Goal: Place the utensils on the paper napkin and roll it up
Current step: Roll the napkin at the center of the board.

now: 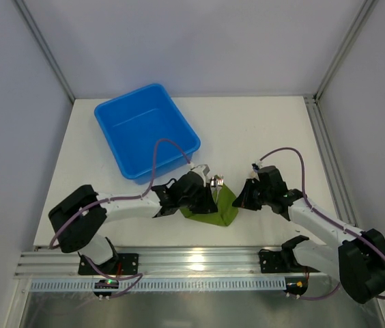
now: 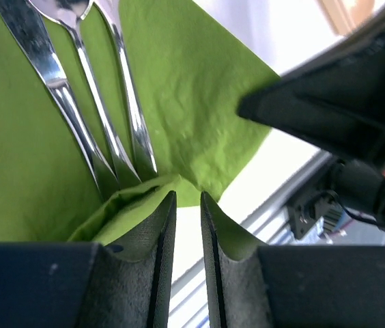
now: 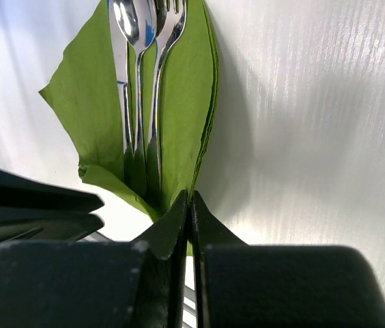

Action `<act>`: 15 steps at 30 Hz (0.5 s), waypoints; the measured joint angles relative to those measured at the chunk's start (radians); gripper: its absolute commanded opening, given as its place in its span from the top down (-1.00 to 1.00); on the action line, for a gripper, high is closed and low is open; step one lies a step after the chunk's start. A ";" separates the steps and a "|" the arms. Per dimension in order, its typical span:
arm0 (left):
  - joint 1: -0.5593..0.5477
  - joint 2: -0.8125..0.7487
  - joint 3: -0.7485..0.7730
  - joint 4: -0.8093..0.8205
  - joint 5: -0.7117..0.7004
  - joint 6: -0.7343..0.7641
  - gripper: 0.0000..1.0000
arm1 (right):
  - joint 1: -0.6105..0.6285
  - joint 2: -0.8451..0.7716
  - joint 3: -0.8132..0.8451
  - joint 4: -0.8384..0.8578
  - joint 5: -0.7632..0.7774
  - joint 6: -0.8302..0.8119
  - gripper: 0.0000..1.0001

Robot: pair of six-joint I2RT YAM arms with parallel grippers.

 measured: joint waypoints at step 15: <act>-0.024 -0.050 -0.119 0.056 0.027 -0.035 0.61 | 0.000 0.015 0.000 0.000 -0.001 -0.002 0.92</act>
